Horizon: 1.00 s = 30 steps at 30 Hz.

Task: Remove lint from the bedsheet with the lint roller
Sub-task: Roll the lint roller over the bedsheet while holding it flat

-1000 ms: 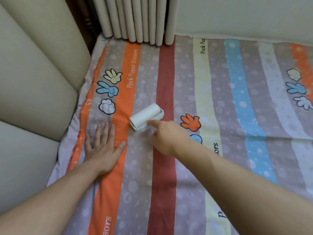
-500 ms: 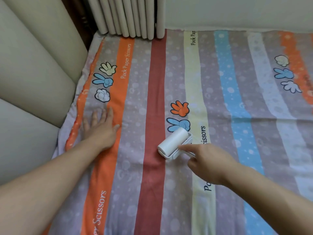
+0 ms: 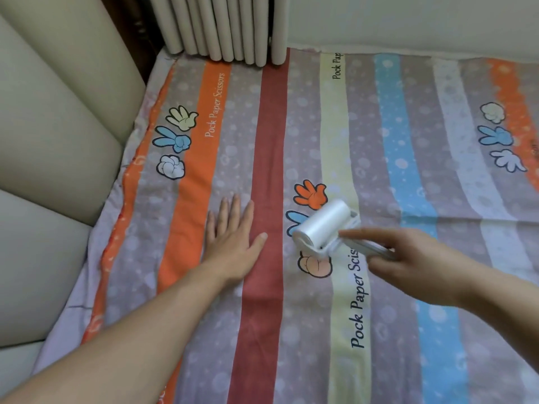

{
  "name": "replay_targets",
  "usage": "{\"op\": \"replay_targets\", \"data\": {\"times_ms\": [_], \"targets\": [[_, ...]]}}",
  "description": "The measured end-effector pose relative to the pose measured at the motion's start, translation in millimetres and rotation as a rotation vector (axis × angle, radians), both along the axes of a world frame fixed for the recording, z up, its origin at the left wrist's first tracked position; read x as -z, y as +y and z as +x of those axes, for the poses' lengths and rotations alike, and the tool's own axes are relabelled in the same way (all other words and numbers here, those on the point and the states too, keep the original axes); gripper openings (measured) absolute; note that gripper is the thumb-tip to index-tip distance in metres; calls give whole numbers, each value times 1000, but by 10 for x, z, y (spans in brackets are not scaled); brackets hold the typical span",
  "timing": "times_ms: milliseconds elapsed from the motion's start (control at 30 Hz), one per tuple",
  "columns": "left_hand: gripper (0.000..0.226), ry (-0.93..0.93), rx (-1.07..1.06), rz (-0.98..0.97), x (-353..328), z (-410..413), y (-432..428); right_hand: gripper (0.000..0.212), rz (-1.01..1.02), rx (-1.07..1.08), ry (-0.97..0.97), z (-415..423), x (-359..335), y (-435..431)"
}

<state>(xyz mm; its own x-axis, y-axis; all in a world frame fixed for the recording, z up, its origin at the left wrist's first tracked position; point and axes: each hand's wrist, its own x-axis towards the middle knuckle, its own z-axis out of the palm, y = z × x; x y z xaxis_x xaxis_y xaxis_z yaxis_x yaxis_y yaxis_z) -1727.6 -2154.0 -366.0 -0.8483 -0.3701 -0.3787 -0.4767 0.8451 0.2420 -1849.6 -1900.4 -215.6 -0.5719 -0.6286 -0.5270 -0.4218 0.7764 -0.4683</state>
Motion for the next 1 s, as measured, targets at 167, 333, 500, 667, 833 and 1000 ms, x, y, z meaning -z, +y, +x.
{"op": "replay_targets", "data": {"times_ms": [167, 333, 500, 667, 833, 1000], "targets": [[97, 22, -45, -39, 40, 10, 44, 55, -110, 55, 205, -256, 446, -817], [103, 8, -44, -13, 24, 6, 49, 52, -75, 68, 214, -362, 743, -1219], [101, -27, -22, -48, -5, 6, 65, 49, 4, -6, 243, -230, 727, -823], [104, -52, -23, -48, -72, -22, 94, 54, 84, -48, 225, -49, 673, -227], [101, -25, -106, -107, -147, -41, 219, 56, 105, -83, 216, 53, 633, 248], [64, 145, -122, -139, -285, -126, 648, 55, 96, -123, 192, 156, 597, 679]]}}
